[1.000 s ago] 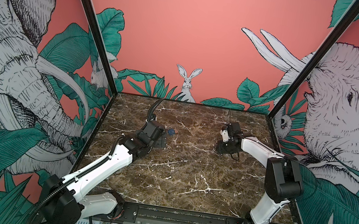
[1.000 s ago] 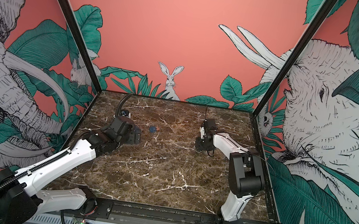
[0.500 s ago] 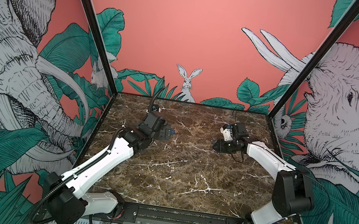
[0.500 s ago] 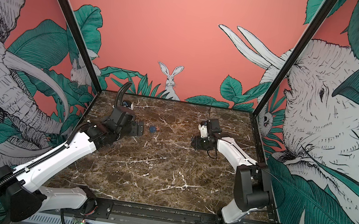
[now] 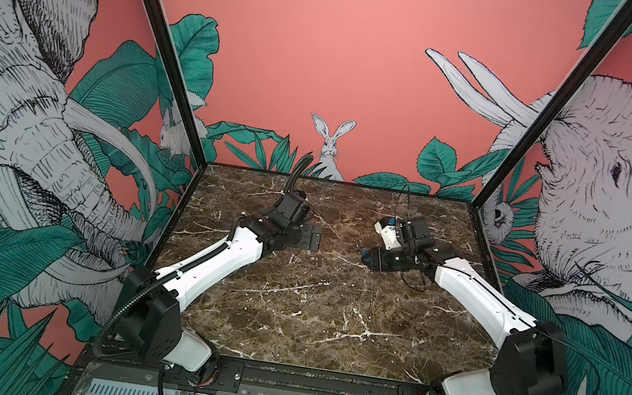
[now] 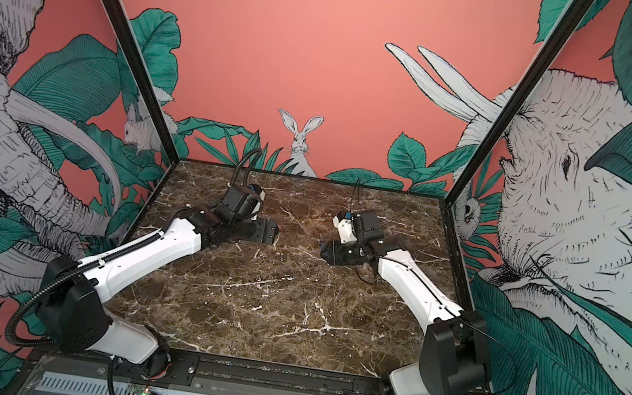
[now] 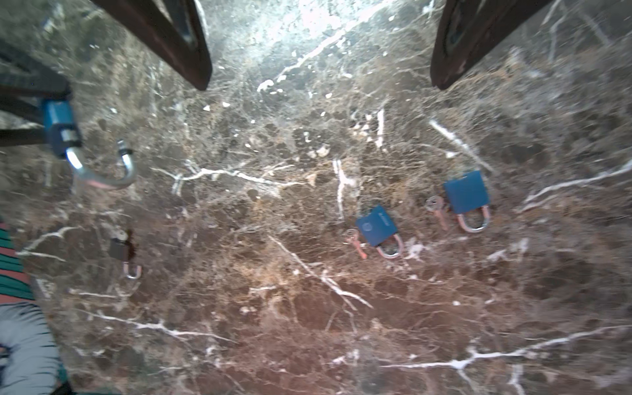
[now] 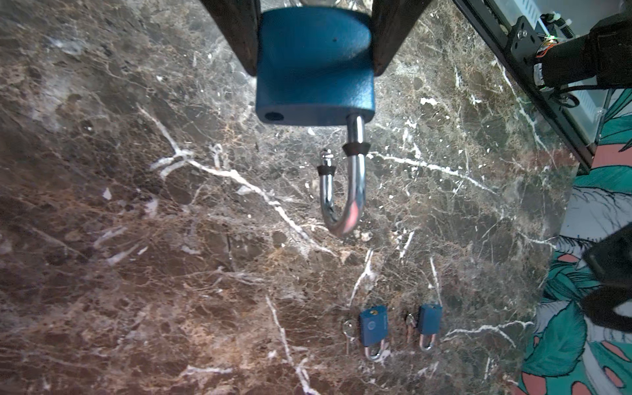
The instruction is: Lock with the key
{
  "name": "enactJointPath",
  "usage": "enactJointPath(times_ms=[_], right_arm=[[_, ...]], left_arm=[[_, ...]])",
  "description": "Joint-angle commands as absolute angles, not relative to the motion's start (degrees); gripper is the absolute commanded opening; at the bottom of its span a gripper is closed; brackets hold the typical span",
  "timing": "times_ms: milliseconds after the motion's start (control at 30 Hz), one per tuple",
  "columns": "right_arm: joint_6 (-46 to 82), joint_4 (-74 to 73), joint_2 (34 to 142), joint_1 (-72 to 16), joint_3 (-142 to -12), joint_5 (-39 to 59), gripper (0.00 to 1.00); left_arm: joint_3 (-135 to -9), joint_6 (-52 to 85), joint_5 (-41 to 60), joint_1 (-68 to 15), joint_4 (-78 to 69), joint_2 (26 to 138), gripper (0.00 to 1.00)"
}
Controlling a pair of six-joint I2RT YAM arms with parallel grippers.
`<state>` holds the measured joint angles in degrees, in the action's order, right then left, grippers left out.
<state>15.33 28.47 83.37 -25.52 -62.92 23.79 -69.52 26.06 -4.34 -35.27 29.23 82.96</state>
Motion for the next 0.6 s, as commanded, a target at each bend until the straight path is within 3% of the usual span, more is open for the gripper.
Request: enactJointPath(times_ms=[0, 267, 567], right_arm=[[17.25, 25.72, 80.71, -26.45, -61.21, 25.06, 0.21], [18.62, 24.57, 77.43, -28.39, -59.78, 26.11, 0.21], [19.11, 23.26, 75.81, -28.59, -58.45, 27.69, 0.21]], left_arm=[[-72.08, 25.13, 0.26, -35.18, 25.24, 83.21, 0.99], [-74.64, 25.01, 6.46, -35.16, 21.06, 90.13, 0.98], [-75.58, 29.23, 14.72, -35.33, 14.03, 95.17, 0.88]])
